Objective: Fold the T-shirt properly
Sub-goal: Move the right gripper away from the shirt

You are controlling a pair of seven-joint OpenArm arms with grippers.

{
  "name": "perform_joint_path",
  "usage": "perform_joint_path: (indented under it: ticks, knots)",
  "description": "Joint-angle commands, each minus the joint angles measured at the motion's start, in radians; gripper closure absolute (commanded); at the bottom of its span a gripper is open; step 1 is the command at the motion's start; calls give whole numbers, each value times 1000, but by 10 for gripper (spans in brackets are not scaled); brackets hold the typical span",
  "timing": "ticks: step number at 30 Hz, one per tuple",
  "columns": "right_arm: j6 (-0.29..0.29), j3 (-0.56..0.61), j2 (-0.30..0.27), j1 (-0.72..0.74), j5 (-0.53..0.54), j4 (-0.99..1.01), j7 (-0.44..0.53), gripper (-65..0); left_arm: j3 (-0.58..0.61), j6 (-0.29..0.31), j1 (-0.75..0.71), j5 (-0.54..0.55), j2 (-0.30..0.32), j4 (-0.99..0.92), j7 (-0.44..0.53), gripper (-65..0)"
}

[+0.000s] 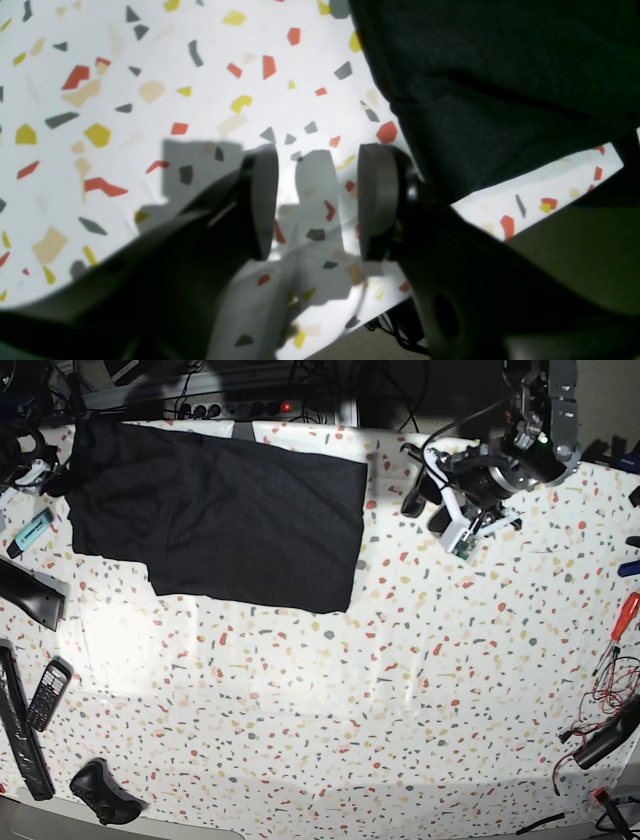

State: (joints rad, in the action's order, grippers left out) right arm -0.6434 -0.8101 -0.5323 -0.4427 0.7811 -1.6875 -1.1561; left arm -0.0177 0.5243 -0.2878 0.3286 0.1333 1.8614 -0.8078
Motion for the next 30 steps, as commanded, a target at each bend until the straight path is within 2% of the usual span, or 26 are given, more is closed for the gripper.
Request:
perform_joint_path:
  ticks: [1,4,8,13,17,24,30]
  knots:
    - [-12,-5,-35,11,10,18,10,-316,-1,0,5,12,3,19,24,-245]
    - [-17,0,-64,47,23,120,3,-316,-1,0,5,12,3,19,24,-245]
    - [-53,0,-92,127,93,245,-82,-316,-1,0,5,13,3,19,24,-245]
    - [-55,19,-97,201,118,367,-86,-316,-1,0,5,12,3,19,24,-245]
    - [-55,107,-97,222,113,438,-79,-316,-1,0,5,12,3,19,24,-245]
    - [-55,315,-91,222,119,458,13,-310,-1,0,5,12,3,19,24,-245]
    - [-55,406,-90,221,215,458,11,-256,-1,0,5,12,3,19,24,-245]
